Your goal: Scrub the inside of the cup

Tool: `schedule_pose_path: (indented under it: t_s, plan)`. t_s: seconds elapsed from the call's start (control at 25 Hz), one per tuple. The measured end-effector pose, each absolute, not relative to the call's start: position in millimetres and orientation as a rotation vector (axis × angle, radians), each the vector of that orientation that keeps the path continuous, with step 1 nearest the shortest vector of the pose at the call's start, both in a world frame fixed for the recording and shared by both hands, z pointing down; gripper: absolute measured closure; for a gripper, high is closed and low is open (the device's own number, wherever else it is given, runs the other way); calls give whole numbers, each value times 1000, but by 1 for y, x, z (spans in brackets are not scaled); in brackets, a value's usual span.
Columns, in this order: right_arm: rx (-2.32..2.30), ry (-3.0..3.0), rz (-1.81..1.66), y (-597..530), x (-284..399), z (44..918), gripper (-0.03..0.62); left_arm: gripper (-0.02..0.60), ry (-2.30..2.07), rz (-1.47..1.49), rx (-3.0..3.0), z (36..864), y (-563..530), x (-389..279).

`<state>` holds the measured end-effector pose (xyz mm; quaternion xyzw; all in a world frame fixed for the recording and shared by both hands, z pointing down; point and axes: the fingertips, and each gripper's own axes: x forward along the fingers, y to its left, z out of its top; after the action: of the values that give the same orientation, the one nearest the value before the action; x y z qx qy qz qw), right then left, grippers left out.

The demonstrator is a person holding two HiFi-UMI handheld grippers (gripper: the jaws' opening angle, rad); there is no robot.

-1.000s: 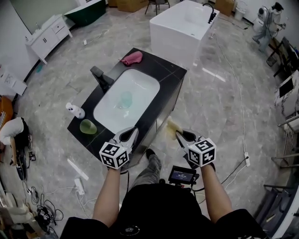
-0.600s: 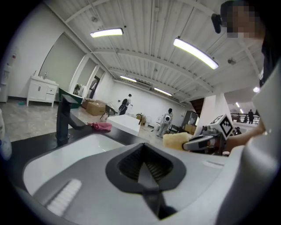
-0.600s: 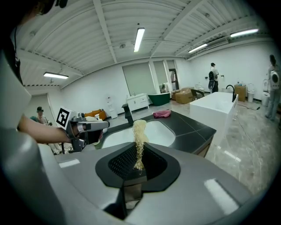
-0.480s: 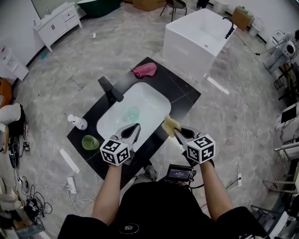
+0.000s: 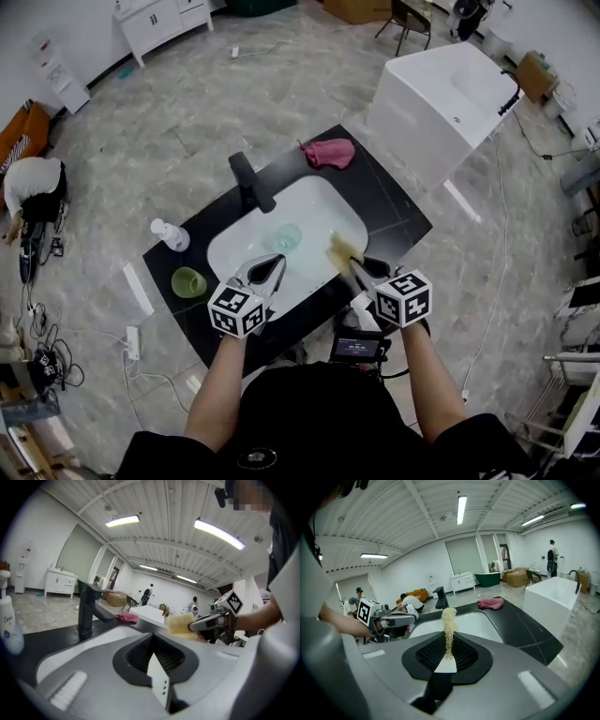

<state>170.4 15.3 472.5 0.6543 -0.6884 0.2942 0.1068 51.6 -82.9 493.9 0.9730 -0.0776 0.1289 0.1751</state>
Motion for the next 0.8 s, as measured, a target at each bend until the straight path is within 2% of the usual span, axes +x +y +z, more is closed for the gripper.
schedule_pose_path:
  t_s: [0.44,0.8]
  plan:
    - [1518,-2270,823,-75,202,475,554,581,-665,427,2656,510,-118,54]
    - [1241,-2382,796,-113,197,484,553,581,-788,411,2578,513,-106,59]
